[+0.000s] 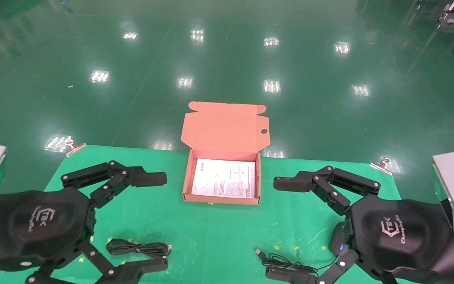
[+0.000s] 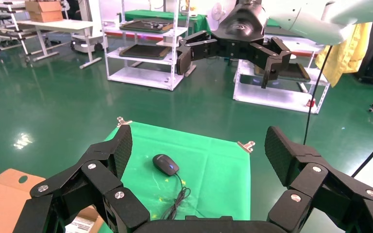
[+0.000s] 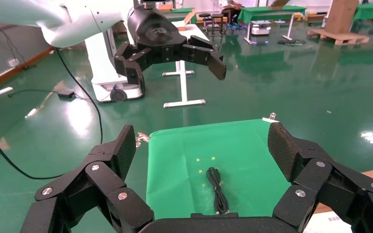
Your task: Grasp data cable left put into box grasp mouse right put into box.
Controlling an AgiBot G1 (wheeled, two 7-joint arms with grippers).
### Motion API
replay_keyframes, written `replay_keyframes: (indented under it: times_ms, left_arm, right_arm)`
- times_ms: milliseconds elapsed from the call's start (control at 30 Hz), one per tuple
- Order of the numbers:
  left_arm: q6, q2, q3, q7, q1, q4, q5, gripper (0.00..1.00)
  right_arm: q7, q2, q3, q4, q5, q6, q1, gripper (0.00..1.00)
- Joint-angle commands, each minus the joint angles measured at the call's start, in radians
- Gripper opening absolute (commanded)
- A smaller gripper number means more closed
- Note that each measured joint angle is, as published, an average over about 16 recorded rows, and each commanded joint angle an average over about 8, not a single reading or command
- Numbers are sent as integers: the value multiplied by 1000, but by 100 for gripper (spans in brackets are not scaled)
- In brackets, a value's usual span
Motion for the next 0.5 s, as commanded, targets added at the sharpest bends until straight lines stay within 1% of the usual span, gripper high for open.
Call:
replay_keyframes:
  times_ms: [33, 133, 200, 367, 500]
  left_arm:
    - [0, -1, -3, 1, 3, -1, -5, 100]
    - [14, -9, 10, -2, -13, -5, 24, 100]
    - [28, -14, 28, -9, -36, -9, 62, 100]
    - [60, -9, 106, -48, -130, -11, 204, 100]
    - [78, 19, 197, -75, -229, -7, 333, 100]
  right_arm:
    - [3, -1, 2, -3, 7, 2, -3, 100]
    - [-17, 0, -6, 12, -29, -2, 18, 100]
    - [-40, -1, -18, 25, -75, -11, 45, 100]
    - [-131, -20, -84, 51, -249, -50, 149, 100]
    - [-205, -46, -165, 57, -392, -70, 246, 100]
